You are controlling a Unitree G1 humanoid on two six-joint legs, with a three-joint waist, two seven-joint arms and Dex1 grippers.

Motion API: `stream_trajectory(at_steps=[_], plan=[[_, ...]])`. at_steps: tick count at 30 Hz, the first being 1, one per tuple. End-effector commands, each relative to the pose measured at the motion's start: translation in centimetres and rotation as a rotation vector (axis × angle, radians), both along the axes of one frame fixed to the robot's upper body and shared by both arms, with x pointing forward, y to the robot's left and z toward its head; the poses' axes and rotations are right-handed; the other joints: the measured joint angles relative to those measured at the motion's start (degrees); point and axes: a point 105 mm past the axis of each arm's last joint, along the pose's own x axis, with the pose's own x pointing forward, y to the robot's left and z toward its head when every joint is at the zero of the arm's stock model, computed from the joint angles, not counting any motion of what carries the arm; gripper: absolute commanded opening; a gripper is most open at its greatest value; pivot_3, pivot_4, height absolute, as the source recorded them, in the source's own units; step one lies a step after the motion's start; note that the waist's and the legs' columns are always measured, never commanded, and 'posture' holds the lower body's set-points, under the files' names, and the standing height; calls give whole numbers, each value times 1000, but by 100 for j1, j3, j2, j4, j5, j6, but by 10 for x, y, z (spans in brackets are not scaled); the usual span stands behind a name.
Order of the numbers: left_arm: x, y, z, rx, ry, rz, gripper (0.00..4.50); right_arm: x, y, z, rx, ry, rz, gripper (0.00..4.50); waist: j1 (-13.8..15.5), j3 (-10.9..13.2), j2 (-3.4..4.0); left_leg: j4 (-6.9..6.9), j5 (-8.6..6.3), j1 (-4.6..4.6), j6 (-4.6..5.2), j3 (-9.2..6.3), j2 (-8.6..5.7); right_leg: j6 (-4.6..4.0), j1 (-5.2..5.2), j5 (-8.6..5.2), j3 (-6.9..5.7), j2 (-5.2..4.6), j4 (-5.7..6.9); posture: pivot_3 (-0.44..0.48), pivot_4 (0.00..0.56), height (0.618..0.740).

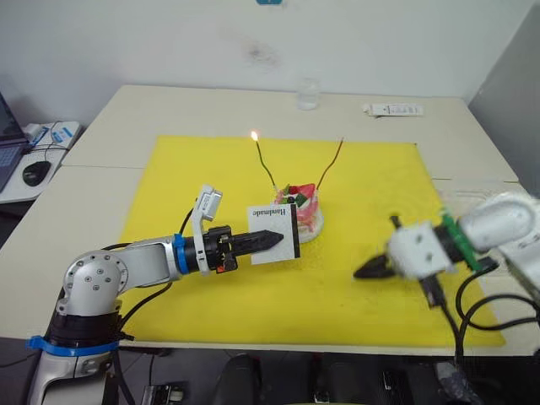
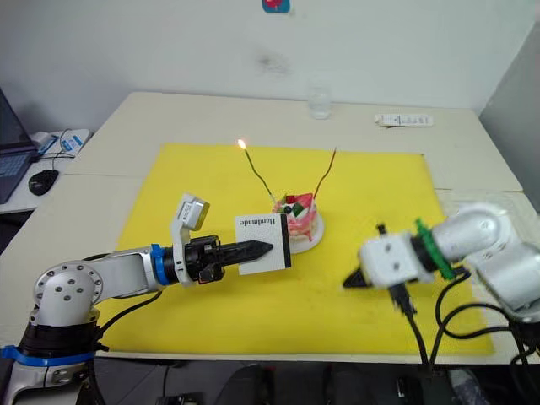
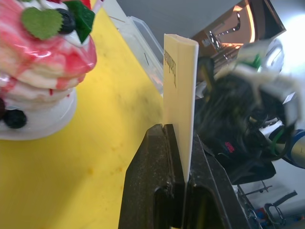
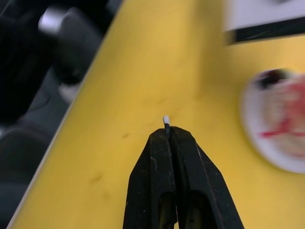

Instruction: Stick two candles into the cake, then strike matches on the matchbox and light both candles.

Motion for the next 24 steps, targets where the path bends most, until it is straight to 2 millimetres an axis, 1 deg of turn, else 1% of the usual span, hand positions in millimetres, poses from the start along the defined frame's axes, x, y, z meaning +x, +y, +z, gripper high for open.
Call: stream_trajectory(at_steps=[1,4,11,15,18,21,24], plan=[[-5,-2,7,-28,-31,-14,0,15,4,20,173,8,-121,17,11,2,3,-2,3,-1,-5,-6,1,0,0,0,-4,1,1,0,150,740],[-5,-2,7,-28,-33,-14,0,25,2,28,235,-9,-188,17,34,2,4,3,3,-11,-6,-2,-6,-2,-4,1,-2,-7,1,0,150,740],[-4,-2,8,-25,-32,-19,0,29,4,31,282,-13,-240,17,43,2,3,2,3,-17,-5,6,-11,-5,-5,3,-1,-14,-8,0,150,740],[-5,0,8,-19,-30,-17,0,43,-12,31,336,-22,-377,17,43,2,3,1,3,-17,-5,5,-9,-4,-6,3,-2,-11,-7,0,150,740],[-6,1,7,-18,-28,-14,0,56,-24,34,406,-57,-497,17,43,2,3,2,3,-17,-5,7,-10,-3,-5,3,0,-13,-7,0,150,740],[-6,1,7,-18,-27,-15,0,68,-31,39,468,-95,-592,17,41,2,3,2,3,-16,-6,8,-10,-2,-6,2,0,-13,-4,0,150,740],[-7,0,7,-17,-26,-19,0,78,-34,41,519,-106,-660,17,38,2,4,1,4,-15,-6,7,-8,-1,-7,1,0,-10,-2,0,150,740]])
